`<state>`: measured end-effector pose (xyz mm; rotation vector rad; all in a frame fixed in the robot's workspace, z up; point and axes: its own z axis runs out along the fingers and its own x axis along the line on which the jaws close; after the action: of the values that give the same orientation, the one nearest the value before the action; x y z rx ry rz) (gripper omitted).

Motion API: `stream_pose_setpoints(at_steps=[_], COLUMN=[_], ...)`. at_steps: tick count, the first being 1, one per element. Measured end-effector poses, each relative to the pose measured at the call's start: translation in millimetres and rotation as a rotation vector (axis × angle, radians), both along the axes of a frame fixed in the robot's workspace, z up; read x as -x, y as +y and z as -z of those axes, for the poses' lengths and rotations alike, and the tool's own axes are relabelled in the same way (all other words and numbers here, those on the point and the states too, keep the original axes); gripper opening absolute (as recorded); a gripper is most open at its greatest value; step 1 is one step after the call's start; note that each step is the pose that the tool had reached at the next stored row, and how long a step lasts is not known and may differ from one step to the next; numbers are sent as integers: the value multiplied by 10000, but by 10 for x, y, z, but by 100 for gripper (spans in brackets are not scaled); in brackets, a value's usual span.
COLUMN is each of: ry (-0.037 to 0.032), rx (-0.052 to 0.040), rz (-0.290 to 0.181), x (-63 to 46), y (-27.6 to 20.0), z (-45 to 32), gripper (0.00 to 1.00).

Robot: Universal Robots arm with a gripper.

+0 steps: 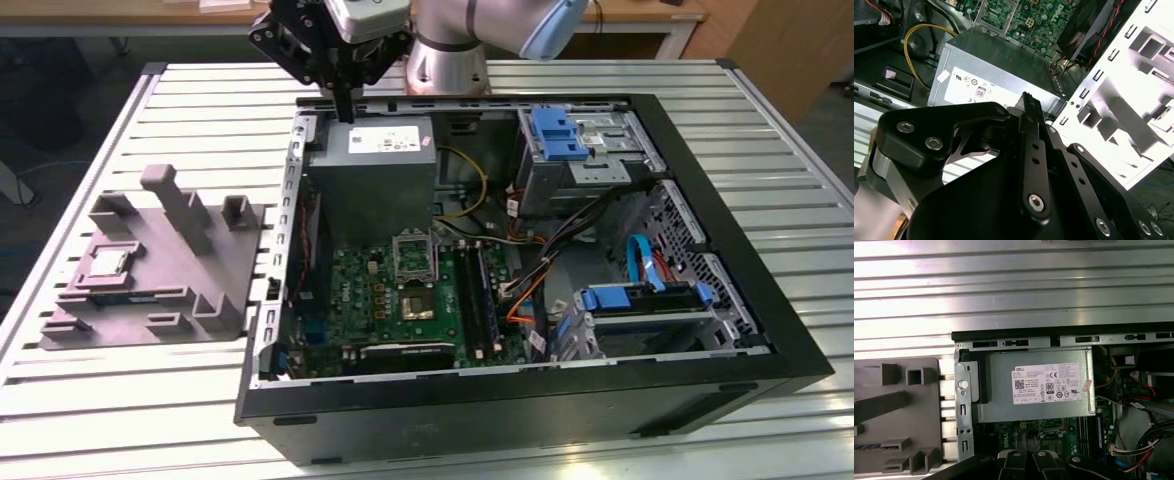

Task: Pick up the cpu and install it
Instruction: 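Reach for the cpu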

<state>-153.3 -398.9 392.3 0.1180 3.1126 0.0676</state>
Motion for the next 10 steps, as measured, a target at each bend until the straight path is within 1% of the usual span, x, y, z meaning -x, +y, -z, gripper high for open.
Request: stream_pose_setpoints(at_steps=[10], ry=[0], rx=[-1], rz=[0], x=[35], y=[0], z=[0], gripper=[11])
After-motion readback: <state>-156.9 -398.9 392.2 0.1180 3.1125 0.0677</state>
